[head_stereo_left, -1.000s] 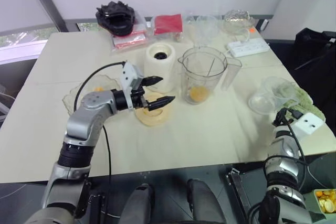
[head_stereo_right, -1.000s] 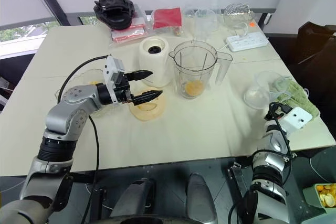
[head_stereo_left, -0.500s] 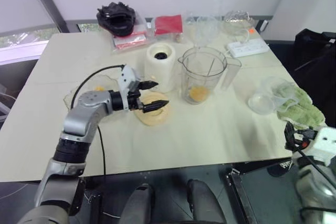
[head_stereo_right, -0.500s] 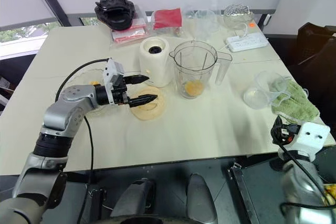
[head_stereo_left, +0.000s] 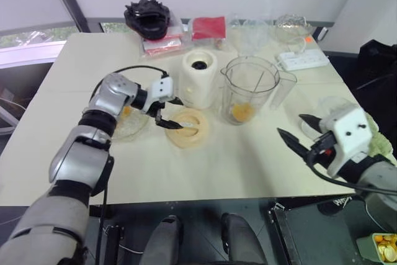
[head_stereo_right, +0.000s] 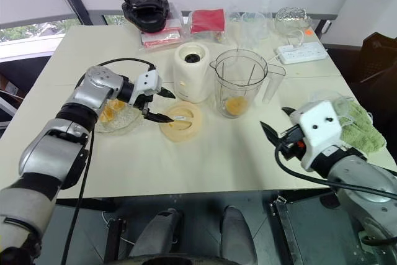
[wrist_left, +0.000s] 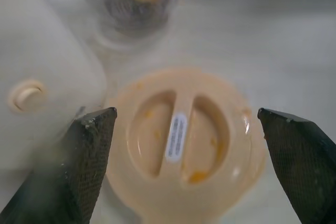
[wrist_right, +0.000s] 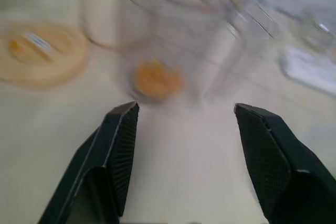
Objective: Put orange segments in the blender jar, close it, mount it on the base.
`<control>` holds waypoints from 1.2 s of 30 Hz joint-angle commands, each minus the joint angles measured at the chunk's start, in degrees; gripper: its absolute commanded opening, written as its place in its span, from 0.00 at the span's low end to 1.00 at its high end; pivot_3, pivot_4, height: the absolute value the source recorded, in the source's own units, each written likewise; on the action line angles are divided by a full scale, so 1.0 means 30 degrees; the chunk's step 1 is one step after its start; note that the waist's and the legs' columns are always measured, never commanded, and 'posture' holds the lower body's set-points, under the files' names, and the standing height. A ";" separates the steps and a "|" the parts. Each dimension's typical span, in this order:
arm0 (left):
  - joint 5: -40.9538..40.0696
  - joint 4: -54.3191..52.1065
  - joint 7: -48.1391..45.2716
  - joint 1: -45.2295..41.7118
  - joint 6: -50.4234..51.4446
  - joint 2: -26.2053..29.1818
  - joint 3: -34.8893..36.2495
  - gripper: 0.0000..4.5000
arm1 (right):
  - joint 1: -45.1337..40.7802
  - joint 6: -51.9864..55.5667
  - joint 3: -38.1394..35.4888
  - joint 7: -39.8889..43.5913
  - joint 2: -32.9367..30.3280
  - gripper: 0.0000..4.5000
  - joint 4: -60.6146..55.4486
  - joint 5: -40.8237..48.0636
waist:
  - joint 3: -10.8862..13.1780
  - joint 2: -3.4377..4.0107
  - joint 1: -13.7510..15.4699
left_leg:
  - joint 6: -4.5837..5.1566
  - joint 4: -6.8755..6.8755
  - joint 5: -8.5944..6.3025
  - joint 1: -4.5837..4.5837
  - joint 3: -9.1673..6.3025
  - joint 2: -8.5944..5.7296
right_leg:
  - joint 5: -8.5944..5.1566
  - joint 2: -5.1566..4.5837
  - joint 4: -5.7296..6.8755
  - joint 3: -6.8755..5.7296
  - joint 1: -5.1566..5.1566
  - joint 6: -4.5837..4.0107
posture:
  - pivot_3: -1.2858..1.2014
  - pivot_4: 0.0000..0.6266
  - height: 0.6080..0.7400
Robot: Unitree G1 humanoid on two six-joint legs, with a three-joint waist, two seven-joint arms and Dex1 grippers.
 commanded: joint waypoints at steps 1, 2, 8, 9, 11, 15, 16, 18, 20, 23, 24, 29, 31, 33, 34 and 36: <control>0.1538 0.2180 0.0563 -0.1348 -0.1767 -0.0619 -0.0338 1.00 | -0.0610 0.0723 0.0375 -0.0853 0.0200 0.67 -0.1051 0.0349 | 0.0009 -0.0017 -0.0015 | 0.0004 0.0000 -0.0003 -0.0006 0.0000 -0.0005 | -0.0003 -0.0006 0.0000 -0.0001 -0.0001 0.0006 | 0.52 0.24 1.00; 0.1961 0.2683 0.0884 -0.1598 -0.1953 -0.0885 -0.0464 1.00 | -0.0796 0.0920 0.0550 -0.1090 0.0271 0.67 -0.1252 0.0426 | 0.0013 -0.0045 -0.0047 | 0.0028 -0.0001 -0.0018 -0.0016 0.0005 -0.0013 | -0.0003 -0.0021 -0.0001 0.0000 -0.0010 0.0012 | 0.52 0.24 1.00; 0.4482 0.4564 0.3321 -0.2220 -0.2281 -0.2182 -0.1131 1.00 | -0.1554 0.1306 0.1250 -0.2542 0.0190 0.67 -0.1821 0.1286 | 0.0010 -0.0057 -0.0072 | 0.0038 0.0008 -0.0023 -0.0011 0.0000 -0.0015 | -0.0003 -0.0019 0.0021 -0.0009 -0.0014 0.0018 | 0.52 0.24 1.00; 0.4757 0.4693 0.3658 -0.2268 -0.2245 -0.2333 -0.1158 1.00 | -0.1583 0.1252 0.1344 -0.2740 0.0103 0.67 -0.1822 0.1452 | 0.0011 -0.0058 -0.0117 | 0.0037 0.0007 -0.0023 -0.0007 0.0001 -0.0015 | -0.0003 -0.0019 0.0024 -0.0008 -0.0014 0.0019 | 0.52 0.24 1.00; 0.5290 0.4889 0.4177 -0.2380 -0.2119 -0.2646 -0.1238 1.00 | -0.1684 0.1243 0.1563 -0.3120 -0.0022 0.67 -0.1822 0.1672 | 0.0011 -0.0058 -0.0126 | 0.0038 0.0005 -0.0023 -0.0002 0.0000 -0.0011 | -0.0003 -0.0016 0.0035 -0.0008 -0.0015 0.0019 | 0.52 0.24 1.00; 0.6304 0.5141 0.4936 -0.2605 -0.1690 -0.3115 -0.1428 1.00 | -0.1925 0.1352 0.1627 -0.3533 -0.0302 0.67 -0.1821 0.1900 | 0.0010 -0.0059 -0.0103 | 0.0038 0.0008 -0.0023 -0.0001 0.0001 -0.0011 | -0.0003 -0.0015 0.0039 -0.0008 -0.0015 0.0020 | 0.52 0.24 1.00; 0.6590 0.5205 0.5220 -0.2667 -0.1535 -0.3219 -0.1513 1.00 | -0.2051 0.1418 0.1599 -0.3558 -0.0367 0.67 -0.1821 0.1872 | 0.0009 -0.0061 -0.0098 | 0.0038 0.0008 -0.0023 -0.0001 0.0000 -0.0012 | -0.0003 -0.0015 0.0039 -0.0008 -0.0015 0.0020 | 0.52 0.24 1.00; 0.7053 0.5292 0.5624 -0.2758 -0.1265 -0.3354 -0.1601 1.00 | -0.2294 0.1577 0.1547 -0.3567 -0.0425 0.67 -0.1821 0.1852 | 0.0008 -0.0064 -0.0098 | 0.0038 0.0009 -0.0023 -0.0002 0.0000 -0.0012 | -0.0003 -0.0015 0.0041 -0.0008 -0.0014 0.0021 | 0.52 0.24 1.00; 0.7418 0.5359 0.5910 -0.2822 -0.1002 -0.3463 -0.1613 1.00 | -0.2509 0.1749 0.1522 -0.3518 -0.0415 0.67 -0.1810 0.1810 | 0.0007 -0.0065 -0.0108 | 0.0038 0.0011 -0.0023 -0.0002 0.0000 -0.0012 | -0.0002 -0.0014 0.0042 -0.0008 -0.0014 0.0021 | 0.52 0.24 1.00; 0.7759 0.5411 0.5996 -0.2874 -0.0711 -0.3569 -0.1547 1.00 | -0.2804 0.1910 0.1454 -0.3348 -0.0509 0.67 -0.1777 0.1795 | 0.0007 -0.0065 -0.0127 | 0.0038 0.0009 -0.0023 0.0001 0.0001 -0.0011 | -0.0003 -0.0012 0.0045 -0.0008 -0.0014 0.0022 | 0.52 0.24 1.00; 0.7832 0.5416 0.5995 -0.2880 -0.0660 -0.3597 -0.1527 1.00 | -0.2854 0.1953 0.1414 -0.3286 -0.0523 0.67 -0.1765 0.1778 | 0.0007 -0.0065 -0.0117 | 0.0038 0.0009 -0.0023 0.0001 0.0000 -0.0011 | -0.0003 -0.0013 0.0046 -0.0008 -0.0014 0.0022 | 0.52 0.24 1.00; 0.7962 0.5427 0.5471 -0.2753 -0.0450 -0.3707 -0.1383 0.94 | -0.3243 0.2113 0.1396 -0.3045 -0.0546 0.68 -0.1575 0.1727 | 0.0005 -0.0066 -0.0113 | 0.0038 0.0011 -0.0023 0.0001 0.0001 -0.0011 | -0.0003 -0.0013 0.0047 -0.0008 -0.0014 0.0022 | 0.52 0.24 1.00; 0.8158 0.5410 0.5375 -0.2618 -0.0678 -0.3693 -0.1501 0.82 | -0.3447 0.2149 0.1520 -0.2959 -0.0600 0.68 -0.1414 0.1552 | 0.0000 -0.0065 -0.0116 | 0.0038 0.0011 -0.0023 0.0003 0.0001 -0.0011 | -0.0003 -0.0013 0.0049 -0.0008 -0.0014 0.0022 | 0.52 0.24 1.00; 0.8284 0.5406 0.5396 -0.2564 -0.0778 -0.3718 -0.1532 0.63 | -0.3579 0.2177 0.1591 -0.2884 -0.0604 0.68 -0.1312 0.1466 | -0.0003 -0.0066 -0.0122 | 0.0038 0.0010 -0.0023 0.0006 0.0003 -0.0011 | -0.0003 -0.0013 0.0050 -0.0008 -0.0014 0.0022 | 0.52 0.24 1.00; 0.8341 0.5403 0.5395 -0.2543 -0.0823 -0.3740 -0.1522 0.50 | -0.3654 0.2206 0.1631 -0.2848 -0.0604 0.68 -0.1287 0.1446 | -0.0001 -0.0069 -0.0118 | 0.0038 0.0010 -0.0023 0.0006 0.0005 -0.0012 | -0.0003 -0.0013 0.0050 -0.0007 -0.0014 0.0022 | 0.52 0.24 1.00; 0.8428 0.5400 0.5356 -0.2508 -0.0856 -0.3808 -0.1494 0.27 | -0.3758 0.2240 0.1682 -0.2777 -0.0589 0.68 -0.1224 0.1376 | -0.0001 -0.0070 -0.0105 | 0.0038 0.0009 -0.0022 0.0005 0.0002 -0.0011 | -0.0003 -0.0012 0.0051 -0.0009 -0.0014 0.0022 | 0.52 0.24 1.00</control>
